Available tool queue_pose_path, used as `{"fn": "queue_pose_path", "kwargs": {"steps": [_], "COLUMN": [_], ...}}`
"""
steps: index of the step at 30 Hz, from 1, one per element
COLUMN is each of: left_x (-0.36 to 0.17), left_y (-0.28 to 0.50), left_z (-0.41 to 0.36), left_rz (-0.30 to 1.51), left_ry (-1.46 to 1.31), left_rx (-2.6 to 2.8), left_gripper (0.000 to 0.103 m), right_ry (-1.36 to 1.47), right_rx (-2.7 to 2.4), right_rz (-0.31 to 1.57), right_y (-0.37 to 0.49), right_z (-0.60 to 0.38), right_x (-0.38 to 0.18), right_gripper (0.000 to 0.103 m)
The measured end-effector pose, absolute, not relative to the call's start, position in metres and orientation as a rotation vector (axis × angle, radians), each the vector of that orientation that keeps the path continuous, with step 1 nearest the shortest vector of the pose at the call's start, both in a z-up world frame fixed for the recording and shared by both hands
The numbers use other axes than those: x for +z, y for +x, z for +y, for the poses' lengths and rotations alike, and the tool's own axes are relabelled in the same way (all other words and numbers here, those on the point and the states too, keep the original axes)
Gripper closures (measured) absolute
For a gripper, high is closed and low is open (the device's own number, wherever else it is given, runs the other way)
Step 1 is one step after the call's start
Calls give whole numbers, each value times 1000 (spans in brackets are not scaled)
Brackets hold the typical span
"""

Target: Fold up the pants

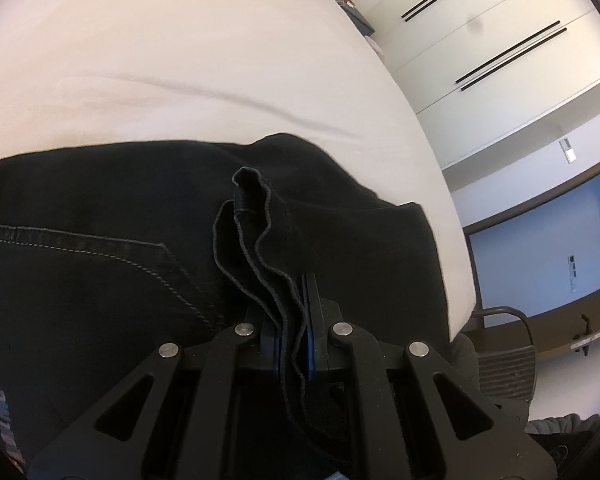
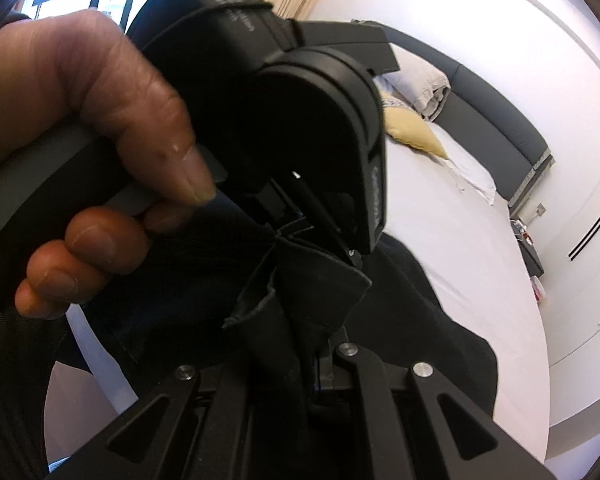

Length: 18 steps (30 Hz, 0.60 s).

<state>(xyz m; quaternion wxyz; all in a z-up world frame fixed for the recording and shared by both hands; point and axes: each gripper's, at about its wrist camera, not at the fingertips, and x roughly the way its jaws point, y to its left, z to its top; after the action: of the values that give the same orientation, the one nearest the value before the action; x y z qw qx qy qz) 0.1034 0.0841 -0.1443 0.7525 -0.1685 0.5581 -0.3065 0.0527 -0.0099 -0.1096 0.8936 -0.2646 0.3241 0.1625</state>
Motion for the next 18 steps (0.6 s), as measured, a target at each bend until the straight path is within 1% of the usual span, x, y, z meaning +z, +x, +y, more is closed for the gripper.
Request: {"fn": "queue_pose_path", "kwargs": {"steps": [3, 4, 6, 8, 9, 10, 11, 12, 15, 18], "left_x": [-161, -167, -173, -168, -163, -158, -148, -137, -118, -96], "left_y": [104, 104, 103, 99, 100, 98, 96, 91, 84, 79], "left_z": [82, 81, 81, 87, 88, 90, 92, 95, 94, 86], "left_rz": [1233, 1237, 1238, 1235, 1229, 1219, 1200, 1179, 1133, 1068], "left_ry": [-371, -374, -394, -388, -366, -336, -293, -246, -108, -142], "left_rx": [-667, -668, -673, -669, -654, -638, -618, -605, -489, -515], "left_gripper": [96, 95, 95, 94, 93, 90, 90, 90, 90, 90], "right_ry": [-541, -536, -526, -488, -443, -387, -277, -202, 47, 299], "right_rx": [344, 350, 359, 394, 423, 459, 533, 574, 649, 606], "right_rz": [711, 730, 750, 772, 797, 823, 864, 877, 870, 845], "right_y": [62, 65, 68, 69, 67, 63, 59, 54, 45, 52], "right_z": [-15, -13, -18, -32, -39, -49, -69, -84, -145, -208], "right_x": [-123, -126, -131, -123, -120, -116, -107, -101, -75, -63], "right_gripper": [95, 92, 91, 84, 73, 53, 45, 41, 40, 39]}}
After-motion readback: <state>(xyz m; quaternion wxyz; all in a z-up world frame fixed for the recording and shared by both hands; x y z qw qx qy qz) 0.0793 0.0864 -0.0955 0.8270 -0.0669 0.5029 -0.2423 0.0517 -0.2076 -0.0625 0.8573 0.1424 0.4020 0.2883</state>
